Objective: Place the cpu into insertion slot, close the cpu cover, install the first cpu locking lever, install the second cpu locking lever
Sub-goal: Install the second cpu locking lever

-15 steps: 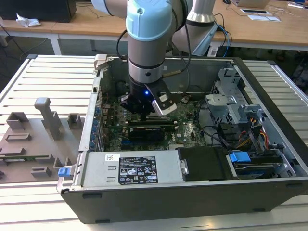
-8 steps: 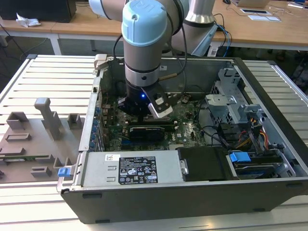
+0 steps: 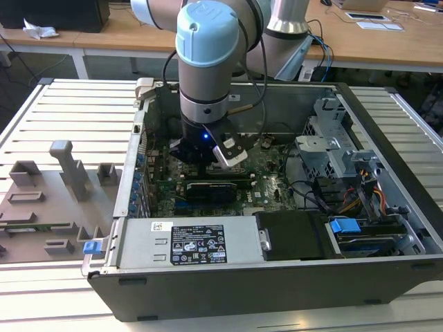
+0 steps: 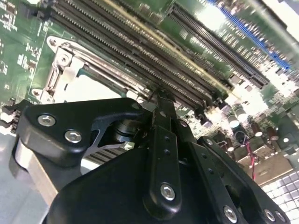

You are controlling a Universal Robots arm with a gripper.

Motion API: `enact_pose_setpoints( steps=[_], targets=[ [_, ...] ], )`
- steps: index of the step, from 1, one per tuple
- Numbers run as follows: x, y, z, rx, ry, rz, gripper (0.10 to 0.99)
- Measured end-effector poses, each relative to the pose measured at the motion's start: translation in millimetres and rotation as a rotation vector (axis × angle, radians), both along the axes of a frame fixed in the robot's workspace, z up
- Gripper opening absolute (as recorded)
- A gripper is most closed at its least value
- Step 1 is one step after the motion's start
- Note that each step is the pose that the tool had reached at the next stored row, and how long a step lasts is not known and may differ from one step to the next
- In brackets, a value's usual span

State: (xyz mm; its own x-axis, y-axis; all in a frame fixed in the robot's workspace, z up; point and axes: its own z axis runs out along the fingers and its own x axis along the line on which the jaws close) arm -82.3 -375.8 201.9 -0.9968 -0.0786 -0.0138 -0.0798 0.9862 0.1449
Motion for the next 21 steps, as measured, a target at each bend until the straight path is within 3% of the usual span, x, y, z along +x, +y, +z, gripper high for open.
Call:
enact_pose_setpoints(
  steps=[6, 7, 10, 11, 13, 16, 18, 19, 21],
  targets=[
    [-0.8, 2.8, -0.5, 0.0, -0.0005, 0.013, 0.106],
    [-0.7, 2.9, 2.1, 0.001, -0.0014, 0.014, 0.106],
    [-0.8, 3.1, 19.4, -0.003, -0.0012, 0.015, 0.106],
    [-0.8, 4.7, 21.2, -0.018, -0.0012, 0.015, 0.106],
    [-0.8, 10.8, 21.9, -0.075, -0.0007, 0.015, 0.106],
    [-0.7, 20.9, 21.8, -0.14, -0.0002, 0.015, 0.106],
    [0.6, 29.1, 21.8, -0.16, 0.0015, 0.015, 0.106],
    [4.6, 31.9, 21.8, -0.162, 0.0053, 0.016, 0.106],
    [19.9, 34.9, 21.2, -0.161, 0.0212, 0.017, 0.106]
  ],
)
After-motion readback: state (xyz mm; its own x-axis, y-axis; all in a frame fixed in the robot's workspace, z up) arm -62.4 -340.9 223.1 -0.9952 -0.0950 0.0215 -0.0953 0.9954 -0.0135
